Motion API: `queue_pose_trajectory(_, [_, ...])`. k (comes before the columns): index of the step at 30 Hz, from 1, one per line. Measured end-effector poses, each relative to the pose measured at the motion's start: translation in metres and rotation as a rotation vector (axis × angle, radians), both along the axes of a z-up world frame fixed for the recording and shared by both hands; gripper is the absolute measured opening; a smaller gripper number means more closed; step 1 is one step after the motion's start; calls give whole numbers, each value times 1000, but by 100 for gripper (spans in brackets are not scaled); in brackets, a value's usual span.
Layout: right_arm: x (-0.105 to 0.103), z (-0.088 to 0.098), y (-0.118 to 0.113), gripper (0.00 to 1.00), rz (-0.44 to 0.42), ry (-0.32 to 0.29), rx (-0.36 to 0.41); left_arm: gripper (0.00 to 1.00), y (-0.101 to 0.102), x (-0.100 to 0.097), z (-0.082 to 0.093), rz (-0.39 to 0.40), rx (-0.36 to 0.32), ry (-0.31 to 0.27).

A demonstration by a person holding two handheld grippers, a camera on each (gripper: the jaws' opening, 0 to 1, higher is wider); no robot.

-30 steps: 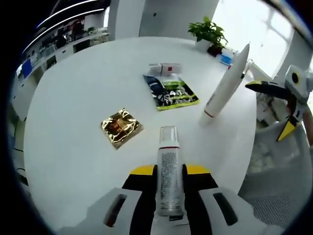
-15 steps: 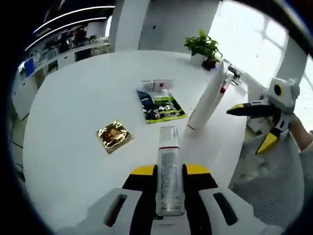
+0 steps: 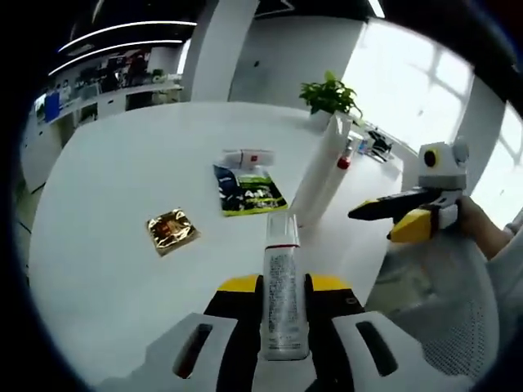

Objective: Arrange the skincare products in the storage area until every visible bottle or jar stands upright without overlapping.

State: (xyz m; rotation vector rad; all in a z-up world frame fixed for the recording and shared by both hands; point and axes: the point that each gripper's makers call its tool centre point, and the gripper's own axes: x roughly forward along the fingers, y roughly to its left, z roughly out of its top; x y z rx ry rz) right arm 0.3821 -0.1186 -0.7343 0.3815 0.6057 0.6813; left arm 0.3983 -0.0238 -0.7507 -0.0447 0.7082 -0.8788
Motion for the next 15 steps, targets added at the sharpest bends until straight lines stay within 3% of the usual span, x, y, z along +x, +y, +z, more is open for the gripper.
queue_pose_trajectory(6, [2, 6, 11, 52, -24, 52, 128, 16, -11, -9, 5, -33, -38, 3])
queue_pose_trajectory(9, [3, 8, 12, 50, -35, 65, 163, 16, -21, -15, 13, -52, -99, 11])
queue_pose_trajectory(15, [6, 18, 14, 45, -85, 115, 337, 16, -38, -24, 29, -88, -216, 33])
